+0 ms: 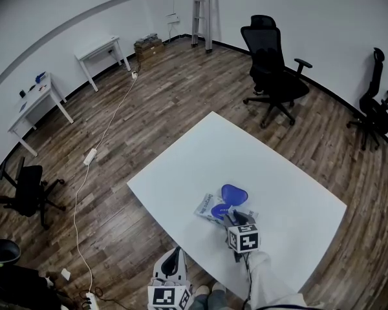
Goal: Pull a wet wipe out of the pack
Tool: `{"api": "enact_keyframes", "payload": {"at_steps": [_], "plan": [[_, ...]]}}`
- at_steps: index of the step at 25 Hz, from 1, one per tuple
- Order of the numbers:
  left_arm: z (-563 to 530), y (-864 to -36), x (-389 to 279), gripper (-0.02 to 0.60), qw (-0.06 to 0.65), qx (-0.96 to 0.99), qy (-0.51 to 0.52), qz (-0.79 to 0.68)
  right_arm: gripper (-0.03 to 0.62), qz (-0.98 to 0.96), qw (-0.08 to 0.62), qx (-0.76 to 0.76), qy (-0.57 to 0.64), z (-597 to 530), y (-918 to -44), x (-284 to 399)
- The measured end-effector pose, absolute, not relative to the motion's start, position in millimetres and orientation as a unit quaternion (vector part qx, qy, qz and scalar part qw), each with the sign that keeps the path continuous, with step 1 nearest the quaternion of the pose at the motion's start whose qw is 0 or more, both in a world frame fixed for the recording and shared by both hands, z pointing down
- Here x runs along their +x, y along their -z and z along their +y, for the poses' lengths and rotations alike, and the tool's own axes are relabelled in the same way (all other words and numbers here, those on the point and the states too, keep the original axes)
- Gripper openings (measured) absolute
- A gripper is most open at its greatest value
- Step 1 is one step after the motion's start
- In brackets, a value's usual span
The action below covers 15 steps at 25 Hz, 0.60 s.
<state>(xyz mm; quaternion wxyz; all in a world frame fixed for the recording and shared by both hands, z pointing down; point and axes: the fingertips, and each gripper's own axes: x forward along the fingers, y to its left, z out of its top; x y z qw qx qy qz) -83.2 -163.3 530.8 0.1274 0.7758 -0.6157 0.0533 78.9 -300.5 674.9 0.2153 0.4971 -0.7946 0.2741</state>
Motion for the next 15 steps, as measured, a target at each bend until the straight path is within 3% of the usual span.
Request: {"api": "enact_keyframes", "payload": {"at_steps": [12,15], "plan": [[-159,-533,-90,-0.003,0.132,0.768,-0.054,-0.624,0.135,-0.795,0.264,0.476,-0.267,-307,-682,74],[-158,-535,-91,-0.003,0.131,0.767,-0.055,-0.626,0.082,-0.791,0.272,0.481,-0.263,-308,-689,77]]}}
